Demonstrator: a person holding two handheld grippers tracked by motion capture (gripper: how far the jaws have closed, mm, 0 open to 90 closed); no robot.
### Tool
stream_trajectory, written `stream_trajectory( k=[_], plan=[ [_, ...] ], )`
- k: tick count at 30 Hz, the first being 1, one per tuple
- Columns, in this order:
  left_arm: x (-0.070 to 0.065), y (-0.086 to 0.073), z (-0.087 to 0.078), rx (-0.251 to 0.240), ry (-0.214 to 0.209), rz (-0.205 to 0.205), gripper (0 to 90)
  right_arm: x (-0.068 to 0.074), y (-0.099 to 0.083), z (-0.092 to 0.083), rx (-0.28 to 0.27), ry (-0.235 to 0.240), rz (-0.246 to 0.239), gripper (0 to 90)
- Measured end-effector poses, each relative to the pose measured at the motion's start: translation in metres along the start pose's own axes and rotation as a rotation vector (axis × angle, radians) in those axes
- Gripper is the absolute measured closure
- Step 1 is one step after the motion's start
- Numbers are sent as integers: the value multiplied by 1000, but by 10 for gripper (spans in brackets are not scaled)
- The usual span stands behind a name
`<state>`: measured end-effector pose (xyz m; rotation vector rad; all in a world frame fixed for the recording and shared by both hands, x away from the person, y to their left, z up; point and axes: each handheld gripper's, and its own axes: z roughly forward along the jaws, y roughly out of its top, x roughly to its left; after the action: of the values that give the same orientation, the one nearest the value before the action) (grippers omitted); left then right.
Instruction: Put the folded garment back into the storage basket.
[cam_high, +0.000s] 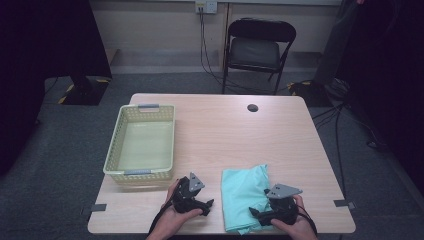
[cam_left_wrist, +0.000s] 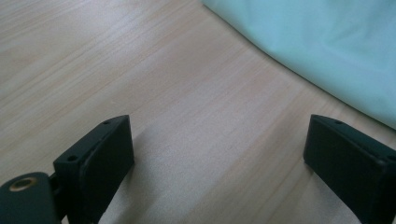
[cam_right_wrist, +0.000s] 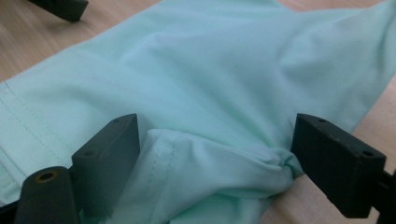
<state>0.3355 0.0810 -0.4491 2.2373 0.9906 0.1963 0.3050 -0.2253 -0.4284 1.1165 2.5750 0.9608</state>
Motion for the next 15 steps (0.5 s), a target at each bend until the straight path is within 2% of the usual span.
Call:
stream_trajectory(
  k=[2,5,15],
  plan=[
    [0,-1,0,-2,0,2,80,2,-3,2,9,-5,-13,141],
    [0,-2,-1,-8,0,0,80,0,-4,3,9,5,0,133],
    [0,-3,-2,-8,4,-3,80,2,-5,4,-1,-5,2,121]
  ],
)
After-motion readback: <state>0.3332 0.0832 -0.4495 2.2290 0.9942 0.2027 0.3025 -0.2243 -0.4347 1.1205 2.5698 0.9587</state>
